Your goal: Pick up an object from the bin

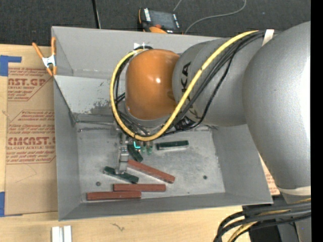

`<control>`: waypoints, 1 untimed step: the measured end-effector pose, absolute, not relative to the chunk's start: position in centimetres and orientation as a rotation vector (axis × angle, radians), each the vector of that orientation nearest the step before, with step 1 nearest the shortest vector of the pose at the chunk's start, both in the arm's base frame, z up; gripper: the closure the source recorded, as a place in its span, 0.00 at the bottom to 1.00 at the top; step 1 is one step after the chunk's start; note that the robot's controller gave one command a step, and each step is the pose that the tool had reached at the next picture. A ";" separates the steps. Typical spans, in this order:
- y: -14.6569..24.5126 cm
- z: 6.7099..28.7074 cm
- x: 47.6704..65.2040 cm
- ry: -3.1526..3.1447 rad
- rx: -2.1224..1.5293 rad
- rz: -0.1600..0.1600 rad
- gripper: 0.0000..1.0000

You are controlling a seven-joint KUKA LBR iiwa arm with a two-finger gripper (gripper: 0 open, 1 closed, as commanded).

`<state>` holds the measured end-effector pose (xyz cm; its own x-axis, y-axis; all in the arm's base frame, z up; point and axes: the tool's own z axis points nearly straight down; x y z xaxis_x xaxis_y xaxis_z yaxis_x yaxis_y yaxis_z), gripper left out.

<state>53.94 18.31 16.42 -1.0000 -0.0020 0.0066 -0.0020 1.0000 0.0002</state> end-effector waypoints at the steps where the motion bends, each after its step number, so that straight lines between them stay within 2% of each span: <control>1: 17.6 6.9 51.1 -3.103 0.469 -0.001 0.00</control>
Offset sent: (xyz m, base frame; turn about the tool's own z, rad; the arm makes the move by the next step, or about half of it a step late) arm -0.0276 -0.0083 -0.0942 -0.2967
